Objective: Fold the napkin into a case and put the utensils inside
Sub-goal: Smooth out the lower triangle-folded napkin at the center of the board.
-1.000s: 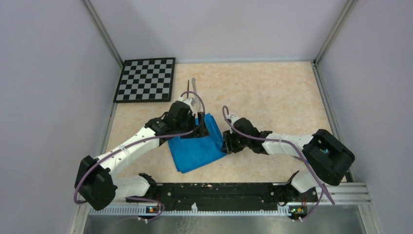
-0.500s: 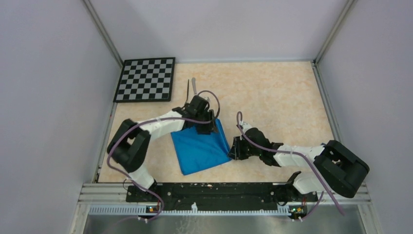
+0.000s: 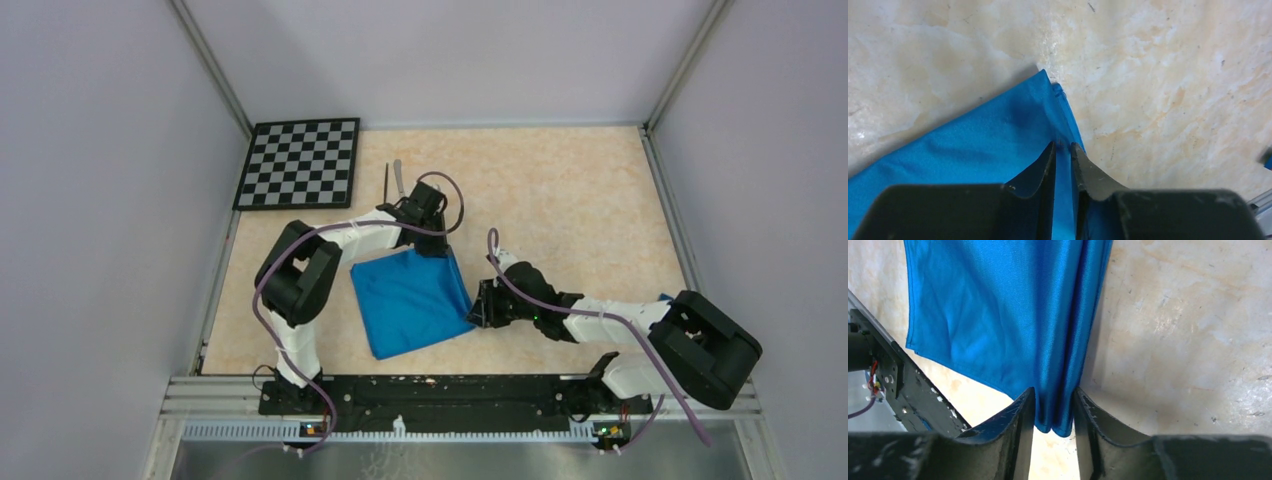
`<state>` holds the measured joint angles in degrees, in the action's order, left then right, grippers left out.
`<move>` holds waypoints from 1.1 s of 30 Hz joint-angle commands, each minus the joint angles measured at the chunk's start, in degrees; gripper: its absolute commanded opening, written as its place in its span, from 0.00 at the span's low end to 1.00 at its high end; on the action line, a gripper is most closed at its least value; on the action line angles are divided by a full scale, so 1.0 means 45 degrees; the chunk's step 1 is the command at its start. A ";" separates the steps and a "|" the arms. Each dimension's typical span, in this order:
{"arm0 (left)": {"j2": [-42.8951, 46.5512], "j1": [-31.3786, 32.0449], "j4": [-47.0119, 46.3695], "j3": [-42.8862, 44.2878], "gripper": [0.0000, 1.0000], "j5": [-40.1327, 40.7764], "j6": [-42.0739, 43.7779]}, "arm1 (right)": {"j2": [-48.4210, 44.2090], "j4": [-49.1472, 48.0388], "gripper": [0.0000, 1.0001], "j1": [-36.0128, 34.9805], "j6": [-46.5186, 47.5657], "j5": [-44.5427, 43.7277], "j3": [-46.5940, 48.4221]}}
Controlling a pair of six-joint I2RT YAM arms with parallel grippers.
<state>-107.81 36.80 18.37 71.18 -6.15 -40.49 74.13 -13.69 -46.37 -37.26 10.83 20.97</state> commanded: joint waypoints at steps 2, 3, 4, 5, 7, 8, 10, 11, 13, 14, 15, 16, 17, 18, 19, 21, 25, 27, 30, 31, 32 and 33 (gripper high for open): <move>-0.0977 0.0026 -0.1000 0.0649 0.16 -0.0206 0.0308 | -0.0080 -0.0168 0.18 -0.0028 0.0212 -0.0082 -0.0138; -0.1237 0.0026 -0.1217 0.0792 0.13 -0.0333 0.0343 | -0.0085 -0.0203 0.13 -0.0028 0.0186 -0.0082 -0.0221; -0.1462 0.0051 -0.1464 0.0925 0.12 -0.0483 0.0340 | -0.0113 -0.0248 0.10 -0.0028 0.0146 -0.0068 -0.0311; -0.1639 0.0112 -0.1634 0.1051 0.10 -0.0588 0.0318 | -0.0153 -0.0269 0.06 -0.0028 0.0133 -0.0064 -0.0408; -0.1812 0.0276 -0.1880 0.1203 0.10 -0.0406 0.0244 | -0.0295 -0.0260 0.00 -0.0028 0.0016 -0.0160 -0.0709; -0.1854 0.0362 -0.2008 0.1228 0.10 -0.0317 0.0194 | -0.0391 -0.0246 0.00 -0.0028 -0.0024 -0.0214 -0.0875; -0.1993 0.0378 -0.2234 0.1262 0.10 -0.0308 0.0093 | -0.0572 -0.0165 0.00 -0.0028 -0.0113 -0.0348 -0.1148; -0.2082 0.0378 -0.2242 0.1349 0.09 -0.0322 0.0060 | -0.0618 -0.0051 0.00 -0.0028 -0.0128 -0.0465 -0.1231; -0.2303 0.0394 -0.2246 0.1530 0.08 -0.0461 0.0070 | -0.0769 0.0384 0.00 -0.0028 -0.0233 -0.0889 -0.1371; -0.2415 0.0394 -0.2322 0.1571 0.08 -0.0561 0.0106 | -0.0870 0.0604 0.00 -0.0020 -0.0309 -0.1109 -0.1405; -0.2488 0.0390 -0.2383 0.1637 0.08 -0.0748 0.0157 | -0.1000 0.0870 0.00 -0.0010 -0.0341 -0.1363 -0.1434; -0.2546 0.0396 -0.2412 0.1746 0.08 -0.0902 0.0246 | -0.1150 0.1126 0.00 0.0006 -0.0398 -0.1748 -0.1464; -0.2580 0.0397 -0.2409 0.1842 0.11 -0.1138 0.0434 | -0.1357 0.1422 0.00 0.0047 -0.0420 -0.1995 -0.1483; -0.2533 0.0397 -0.2346 0.1954 0.15 -0.1448 0.0610 | -0.1566 0.1639 0.00 0.0099 -0.0448 -0.2096 -0.1480; -0.2349 0.0402 -0.2286 0.2022 0.20 -0.1741 0.0769 | -0.1795 0.1732 0.00 0.0130 -0.0402 -0.1987 -0.1473; -0.1591 0.0397 -0.2247 0.1873 0.35 -0.2097 0.0983 | -0.2308 0.2389 0.11 0.0167 -0.0168 -0.1694 -0.1067; 0.0563 0.0288 -0.1667 0.0904 0.58 -0.2143 0.1619 | -0.3153 0.3445 0.47 0.0592 0.0507 -0.1072 0.0210; 0.1616 0.0017 -0.1225 -0.0007 0.60 -0.2193 0.1694 | -0.2775 0.3183 0.49 0.1982 0.0730 0.0247 0.0908; 0.3311 -0.0907 -0.1233 -0.1793 0.56 -0.2372 0.1517 | -0.0924 0.2362 0.51 0.2954 0.1228 0.1736 0.2302; 0.3794 -0.1292 -0.1295 -0.2367 0.54 -0.2508 0.1485 | -0.0125 0.2269 0.51 0.3109 0.1414 0.2349 0.3019; 0.4179 -0.1743 -0.1366 -0.2932 0.52 -0.2684 0.1479 | 0.0622 0.1972 0.50 0.3253 0.1383 0.2900 0.3597; 0.4505 -0.2214 -0.1504 -0.3403 0.48 -0.2955 0.1456 | 0.1350 0.1442 0.46 0.3383 0.1145 0.3552 0.4048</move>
<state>-94.00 33.56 11.79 63.61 -16.64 -34.59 69.91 -1.13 -33.32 -33.93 14.52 29.85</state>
